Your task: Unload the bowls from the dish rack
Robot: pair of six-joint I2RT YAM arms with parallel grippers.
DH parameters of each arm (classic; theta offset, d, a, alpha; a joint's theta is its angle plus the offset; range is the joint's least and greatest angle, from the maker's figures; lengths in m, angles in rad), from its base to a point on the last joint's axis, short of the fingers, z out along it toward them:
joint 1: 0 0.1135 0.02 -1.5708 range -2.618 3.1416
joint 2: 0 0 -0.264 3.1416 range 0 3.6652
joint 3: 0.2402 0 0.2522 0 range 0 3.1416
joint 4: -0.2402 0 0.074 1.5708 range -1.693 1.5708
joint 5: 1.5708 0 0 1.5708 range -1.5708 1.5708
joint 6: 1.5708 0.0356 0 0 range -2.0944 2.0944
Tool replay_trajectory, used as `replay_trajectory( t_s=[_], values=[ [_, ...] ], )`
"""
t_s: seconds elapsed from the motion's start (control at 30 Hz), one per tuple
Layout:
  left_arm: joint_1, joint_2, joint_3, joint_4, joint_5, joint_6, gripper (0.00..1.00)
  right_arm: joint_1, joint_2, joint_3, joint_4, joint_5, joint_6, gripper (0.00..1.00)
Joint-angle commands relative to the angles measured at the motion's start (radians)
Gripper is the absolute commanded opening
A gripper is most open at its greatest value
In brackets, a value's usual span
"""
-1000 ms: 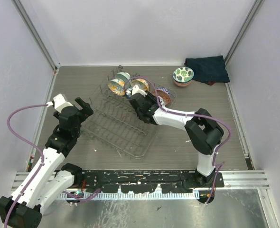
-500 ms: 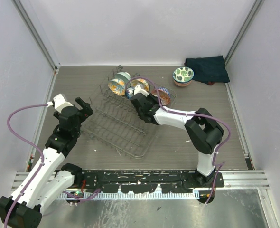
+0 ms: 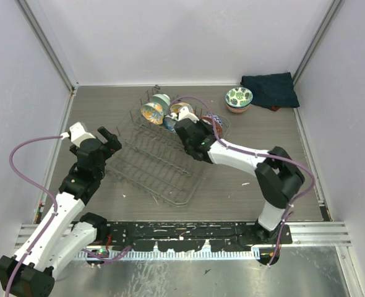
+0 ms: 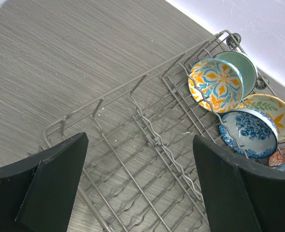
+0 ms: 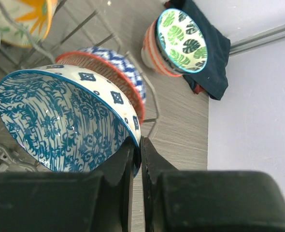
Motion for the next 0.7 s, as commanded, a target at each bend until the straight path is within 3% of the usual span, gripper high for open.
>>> replay_trajectory(
  t_s=[0.0, 0.2, 0.3, 0.47, 0.67],
  values=[
    [-0.002, -0.001, 0.021, 0.032, -0.01, 0.01, 0.98, 0.004, -0.18, 0.023, 0.051, 0.022, 0.058, 0.11],
    [-0.003, 0.002, 0.021, 0.032, -0.01, 0.011, 0.98, -0.019, -0.254, 0.065, 0.042, 0.001, 0.108, 0.01],
    [-0.002, 0.002, 0.021, 0.035, -0.01, 0.011, 0.98, -0.072, -0.262, 0.121, 0.015, -0.063, 0.173, 0.01],
    [-0.002, 0.003, 0.019, 0.035, -0.013, 0.011, 0.98, -0.229, -0.189, 0.333, -0.087, -0.229, 0.314, 0.01],
    [-0.002, -0.015, 0.014, 0.038, -0.018, 0.013, 0.98, -0.42, 0.032, 0.734, -0.382, -0.408, 0.428, 0.01]
  ],
)
